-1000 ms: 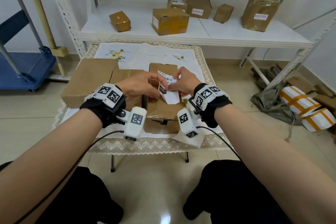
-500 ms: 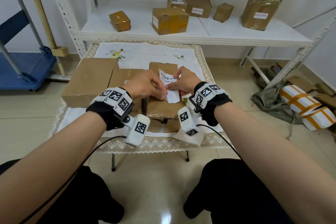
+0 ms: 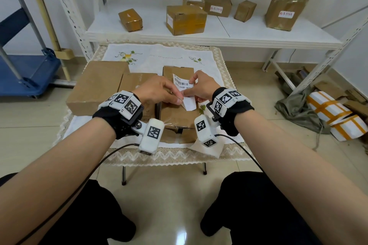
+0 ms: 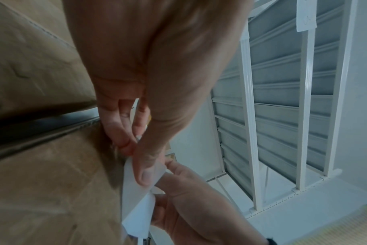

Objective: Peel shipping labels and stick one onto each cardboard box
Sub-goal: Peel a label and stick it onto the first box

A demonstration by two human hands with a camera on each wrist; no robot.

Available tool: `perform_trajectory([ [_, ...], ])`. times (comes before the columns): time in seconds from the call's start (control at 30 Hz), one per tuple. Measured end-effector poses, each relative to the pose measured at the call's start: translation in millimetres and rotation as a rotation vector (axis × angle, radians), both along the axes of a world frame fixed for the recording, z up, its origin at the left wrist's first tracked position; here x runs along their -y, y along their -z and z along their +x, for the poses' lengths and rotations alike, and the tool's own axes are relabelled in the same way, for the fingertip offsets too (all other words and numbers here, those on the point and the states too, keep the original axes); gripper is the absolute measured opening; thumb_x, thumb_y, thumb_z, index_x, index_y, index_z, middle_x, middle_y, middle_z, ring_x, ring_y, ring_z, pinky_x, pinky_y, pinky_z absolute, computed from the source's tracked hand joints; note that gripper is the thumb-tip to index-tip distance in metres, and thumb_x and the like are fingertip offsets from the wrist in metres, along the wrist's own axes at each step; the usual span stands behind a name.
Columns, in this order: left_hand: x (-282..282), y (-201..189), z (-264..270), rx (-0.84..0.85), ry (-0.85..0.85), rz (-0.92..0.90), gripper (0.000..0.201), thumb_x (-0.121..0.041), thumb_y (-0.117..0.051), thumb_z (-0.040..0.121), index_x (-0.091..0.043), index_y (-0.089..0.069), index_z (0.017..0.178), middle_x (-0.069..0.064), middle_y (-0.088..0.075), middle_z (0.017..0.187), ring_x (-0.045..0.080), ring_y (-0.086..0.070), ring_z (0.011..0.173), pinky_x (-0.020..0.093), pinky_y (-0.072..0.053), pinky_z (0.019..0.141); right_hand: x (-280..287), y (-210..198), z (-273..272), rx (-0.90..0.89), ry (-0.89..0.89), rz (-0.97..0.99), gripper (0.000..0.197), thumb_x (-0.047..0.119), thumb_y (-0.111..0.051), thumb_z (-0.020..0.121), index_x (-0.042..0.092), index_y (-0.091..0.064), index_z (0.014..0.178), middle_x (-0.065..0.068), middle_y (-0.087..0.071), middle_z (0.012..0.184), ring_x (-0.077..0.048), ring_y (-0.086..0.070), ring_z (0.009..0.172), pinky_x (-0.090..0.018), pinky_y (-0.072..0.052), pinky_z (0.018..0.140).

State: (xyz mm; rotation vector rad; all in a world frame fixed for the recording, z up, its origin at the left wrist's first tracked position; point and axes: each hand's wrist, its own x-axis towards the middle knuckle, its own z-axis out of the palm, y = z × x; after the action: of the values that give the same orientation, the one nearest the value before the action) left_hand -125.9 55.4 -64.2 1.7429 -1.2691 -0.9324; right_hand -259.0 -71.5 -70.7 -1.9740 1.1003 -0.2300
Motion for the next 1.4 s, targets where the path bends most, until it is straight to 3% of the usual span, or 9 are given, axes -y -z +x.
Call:
perform_trajectory([
  [0.4,0.1,0.2,3.6,-0.047,0.003,0.018,0.019,-0.008,-0.087,0.067,-0.026,-0.079,0.07,-0.004,-0.075,0.083,0.016,-0.066,0.094,0.03,-0.051,0.093,-1.0,-1.4,-0.4,-0.007,-0.005,0.007,0.049,0.024,-0.084,0.077,0.016,-0.046,0.106,-0.003,-0.061,0.089,-0.023,-0.062,0.076,-0.034,-0.054,0.062],
  [0.57,-1.4,-7.5,0.7,-0.217,-0.066,0.075,0.013,0.0,-0.08,0.074,-0.011,-0.077,0.081,0.005,-0.073,0.09,0.012,-0.066,0.084,0.015,-0.054,0.07,-1.0,-3.3,-0.7,-0.025,-0.007,0.011,0.051,0.025,-0.084,0.076,0.015,-0.047,0.11,-0.003,-0.059,0.091,-0.023,-0.063,0.079,-0.039,-0.058,0.072],
  [0.67,-2.1,-9.0,-0.4,-0.235,-0.074,0.081,0.014,0.002,-0.078,0.075,-0.007,-0.075,0.085,0.008,-0.071,0.098,0.01,-0.066,0.083,0.013,-0.053,0.066,-1.2,-4.5,-1.3,-0.027,-0.004,0.017,0.052,0.025,-0.084,0.077,0.014,-0.047,0.111,-0.001,-0.058,0.088,-0.023,-0.062,0.077,-0.038,-0.057,0.071],
  [0.93,-6.3,-6.0,-2.9,-0.26,-0.098,0.032,0.013,0.0,-0.079,0.075,-0.009,-0.075,0.083,0.004,-0.071,0.097,0.011,-0.065,0.086,0.018,-0.055,0.071,-1.7,-5.9,-3.0,-0.033,-0.009,0.029,0.051,0.024,-0.085,0.076,0.016,-0.047,0.108,-0.002,-0.061,0.085,-0.018,-0.058,0.062,-0.029,-0.049,0.053],
  [1.03,-10.0,-9.2,-2.4,-0.336,-0.116,0.021,0.012,0.004,-0.075,0.078,-0.008,-0.072,0.08,-0.003,-0.071,0.092,0.009,-0.066,0.084,0.026,-0.06,0.079,-0.5,-6.7,-3.7,-0.045,-0.015,0.041,0.052,0.026,-0.086,0.075,0.016,-0.045,0.106,-0.006,-0.065,0.09,-0.018,-0.058,0.058,-0.031,-0.052,0.055],
  [1.13,-14.1,-10.6,-1.6,-0.372,-0.117,0.009,0.011,0.005,-0.073,0.08,-0.005,-0.071,0.081,-0.002,-0.069,0.102,0.011,-0.065,0.09,0.034,-0.059,0.086,-0.3,-8.5,-2.4,-0.053,-0.022,0.047,0.052,0.025,-0.086,0.075,0.016,-0.044,0.105,-0.009,-0.065,0.097,-0.018,-0.058,0.056,-0.031,-0.053,0.054],
  [1.23,-16.1,-9.5,-2.3,-0.372,-0.114,-0.022,0.009,0.005,-0.073,0.08,-0.004,-0.07,0.081,-0.002,-0.068,0.107,0.013,-0.064,0.096,0.035,-0.058,0.088,-0.8,-11.6,-1.4,-0.077,-0.03,0.043,0.051,0.025,-0.085,0.077,0.016,-0.044,0.105,-0.006,-0.063,0.092,-0.018,-0.059,0.056,-0.037,-0.059,0.064],
  [1.33,-16.6,-7.4,-3.3,-0.368,-0.107,-0.042,0.009,0.004,-0.073,0.08,-0.004,-0.069,0.081,-0.005,-0.064,0.102,0.011,-0.063,0.089,0.036,-0.059,0.085,-1.4,-15.2,-2.0,-0.108,-0.047,0.024,0.051,0.027,-0.084,0.077,0.015,-0.045,0.107,-0.004,-0.062,0.088,-0.022,-0.063,0.064,-0.046,-0.061,0.08],
  [1.4,-16.4,-5.9,-2.2,-0.383,-0.095,-0.034,0.008,0.004,-0.073,0.08,-0.004,-0.069,0.081,-0.002,-0.063,0.107,0.012,-0.063,0.089,0.034,-0.06,0.082,-2.5,-17.8,-2.0,-0.127,-0.059,0.0,0.052,0.029,-0.084,0.077,0.014,-0.045,0.107,-0.003,-0.061,0.086,-0.024,-0.065,0.068,-0.047,-0.061,0.081],
])
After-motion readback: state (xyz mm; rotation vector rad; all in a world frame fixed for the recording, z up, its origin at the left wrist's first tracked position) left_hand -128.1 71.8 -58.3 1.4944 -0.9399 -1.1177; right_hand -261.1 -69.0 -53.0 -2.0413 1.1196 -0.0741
